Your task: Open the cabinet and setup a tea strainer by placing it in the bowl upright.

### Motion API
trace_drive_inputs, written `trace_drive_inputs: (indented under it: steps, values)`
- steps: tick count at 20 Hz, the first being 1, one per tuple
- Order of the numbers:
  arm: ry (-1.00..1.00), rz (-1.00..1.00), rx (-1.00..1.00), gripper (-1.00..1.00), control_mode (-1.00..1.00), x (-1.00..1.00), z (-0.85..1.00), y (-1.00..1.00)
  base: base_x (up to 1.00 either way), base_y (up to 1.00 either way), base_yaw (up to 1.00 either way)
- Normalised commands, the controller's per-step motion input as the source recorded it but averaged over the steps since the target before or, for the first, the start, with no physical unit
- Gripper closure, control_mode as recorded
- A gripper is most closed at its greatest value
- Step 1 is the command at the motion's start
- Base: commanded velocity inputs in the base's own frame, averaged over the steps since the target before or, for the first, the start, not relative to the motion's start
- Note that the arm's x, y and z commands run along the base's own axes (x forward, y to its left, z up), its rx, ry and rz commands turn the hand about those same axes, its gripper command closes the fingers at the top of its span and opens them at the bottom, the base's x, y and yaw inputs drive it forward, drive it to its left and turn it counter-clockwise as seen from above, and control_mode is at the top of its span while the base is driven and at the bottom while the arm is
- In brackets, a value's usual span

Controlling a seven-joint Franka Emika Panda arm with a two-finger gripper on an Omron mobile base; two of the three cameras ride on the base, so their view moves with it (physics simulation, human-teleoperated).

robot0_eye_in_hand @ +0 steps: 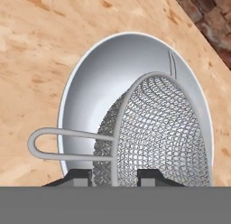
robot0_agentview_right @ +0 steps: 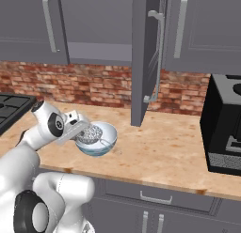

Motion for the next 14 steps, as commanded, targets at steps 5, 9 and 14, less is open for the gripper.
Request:
trace_drive_inputs:
  steps: [5, 9, 14]
  values:
    - [0.0, 0.0, 0.0, 1.0, -1.0, 0.04, -0.19, 0.0, 0.0, 0.0, 0.0]
    - [-0.01, 0.0, 0.0, 1.0, -1.0, 0.03, -0.05, 0.0, 0.0, 0.0, 0.0]
    - [0.0, -0.01, 0.0, 1.0, -1.0, 0.12, 0.0, -0.11, 0.0, 0.0, 0.0]
